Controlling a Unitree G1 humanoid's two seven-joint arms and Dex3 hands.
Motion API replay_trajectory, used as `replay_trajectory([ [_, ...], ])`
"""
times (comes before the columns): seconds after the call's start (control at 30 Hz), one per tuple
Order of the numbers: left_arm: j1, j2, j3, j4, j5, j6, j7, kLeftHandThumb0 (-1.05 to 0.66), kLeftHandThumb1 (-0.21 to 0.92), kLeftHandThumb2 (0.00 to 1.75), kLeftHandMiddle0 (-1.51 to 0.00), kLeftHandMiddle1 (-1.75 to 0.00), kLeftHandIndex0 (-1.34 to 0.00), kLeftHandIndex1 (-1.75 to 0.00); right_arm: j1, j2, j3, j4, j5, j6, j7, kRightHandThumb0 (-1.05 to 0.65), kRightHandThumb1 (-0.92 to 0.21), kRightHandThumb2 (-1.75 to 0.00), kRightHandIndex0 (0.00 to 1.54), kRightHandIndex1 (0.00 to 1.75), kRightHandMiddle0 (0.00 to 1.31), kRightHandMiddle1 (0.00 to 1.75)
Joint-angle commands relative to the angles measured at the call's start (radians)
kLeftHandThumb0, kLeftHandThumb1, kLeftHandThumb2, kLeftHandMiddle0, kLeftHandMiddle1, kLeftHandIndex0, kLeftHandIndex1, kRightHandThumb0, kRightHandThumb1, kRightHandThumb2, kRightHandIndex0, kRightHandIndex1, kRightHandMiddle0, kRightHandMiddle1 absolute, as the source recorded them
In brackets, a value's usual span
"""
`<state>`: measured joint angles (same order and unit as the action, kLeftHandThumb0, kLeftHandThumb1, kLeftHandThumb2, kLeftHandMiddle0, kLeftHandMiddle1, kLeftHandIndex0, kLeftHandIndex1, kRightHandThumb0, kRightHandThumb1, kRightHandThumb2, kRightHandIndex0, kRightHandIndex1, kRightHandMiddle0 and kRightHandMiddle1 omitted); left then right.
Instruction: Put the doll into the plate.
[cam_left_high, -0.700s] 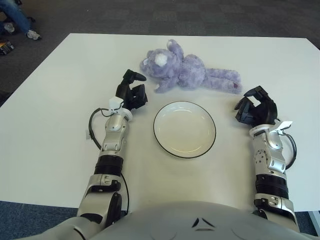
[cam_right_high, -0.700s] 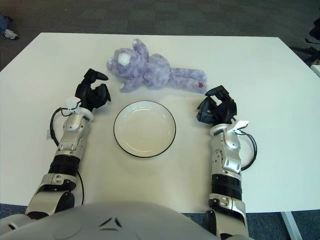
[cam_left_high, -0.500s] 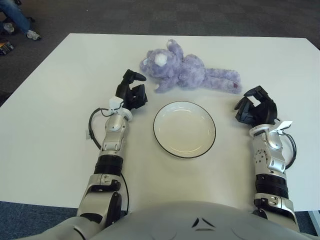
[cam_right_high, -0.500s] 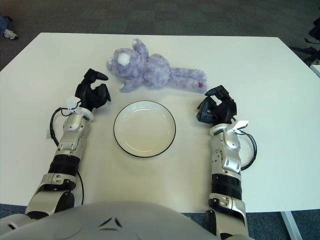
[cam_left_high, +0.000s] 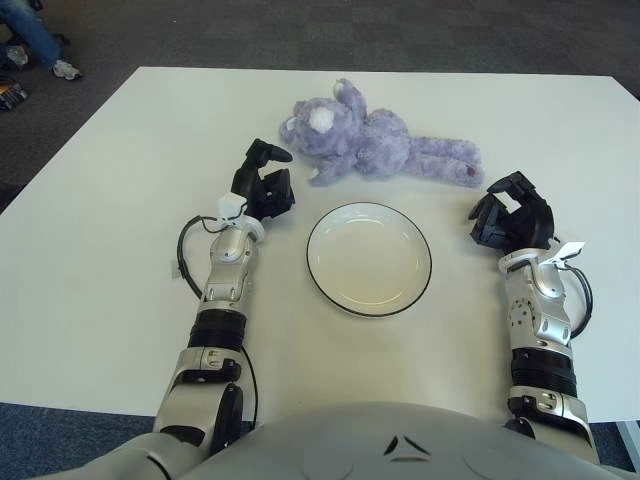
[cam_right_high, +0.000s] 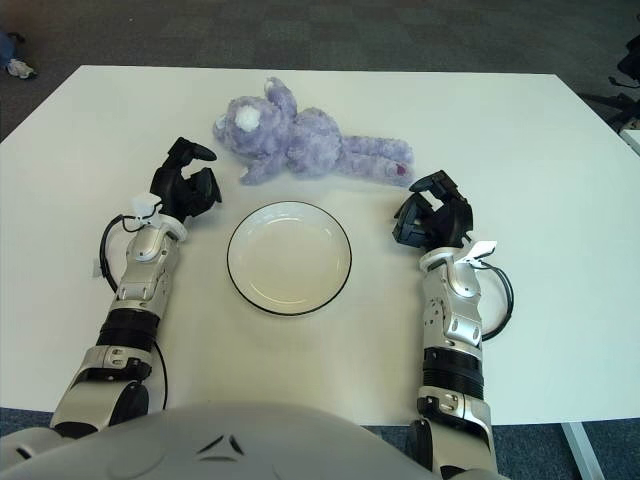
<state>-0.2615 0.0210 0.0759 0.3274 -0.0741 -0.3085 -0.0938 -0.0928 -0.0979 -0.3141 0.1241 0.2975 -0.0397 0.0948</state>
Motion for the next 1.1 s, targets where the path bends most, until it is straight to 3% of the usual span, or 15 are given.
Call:
replay_trajectory([
  [0.0, 0.042, 0.001, 0.003, 0.037, -0.009, 0.005, -0.008, -0.40, 0.60, 0.95, -1.05, -1.75, -0.39, -1.75, 0.013, 0.014, -0.001, 0.020, 0.008, -0.004, -0.002, -0.01, -0.06, -1.56, 0.80, 1.75, 0.65, 1.59],
  [0.33, 0.039, 0.001, 0.000, 0.045, 0.006, -0.015, 0.001, -0.39, 0.62, 0.93, -1.00, -1.75, -0.38, -1.75, 0.014, 0.011, 0.001, 0.013, -0.023, -0.015, -0.032, -0.01, -0.08, -1.55, 0.79, 1.75, 0.63, 1.61],
  [0.6, 0.034, 0.001, -0.009, 0.081, 0.099, -0.142, 0.083, -0.39, 0.64, 0.91, -0.95, -1.75, -0.36, -1.75, 0.021, 0.007, 0.009, -0.043, -0.105, -0.017, -0.123, -0.01, -0.09, -1.52, 0.78, 1.75, 0.66, 1.55],
  [1.07, 0.015, 0.015, -0.015, 0.101, 0.237, -0.273, 0.245, -0.38, 0.67, 0.86, -0.92, -1.75, -0.34, -1.75, 0.019, -0.023, 0.036, -0.133, -0.213, 0.019, -0.194, -0.02, -0.11, -1.49, 0.78, 1.75, 0.66, 1.51],
])
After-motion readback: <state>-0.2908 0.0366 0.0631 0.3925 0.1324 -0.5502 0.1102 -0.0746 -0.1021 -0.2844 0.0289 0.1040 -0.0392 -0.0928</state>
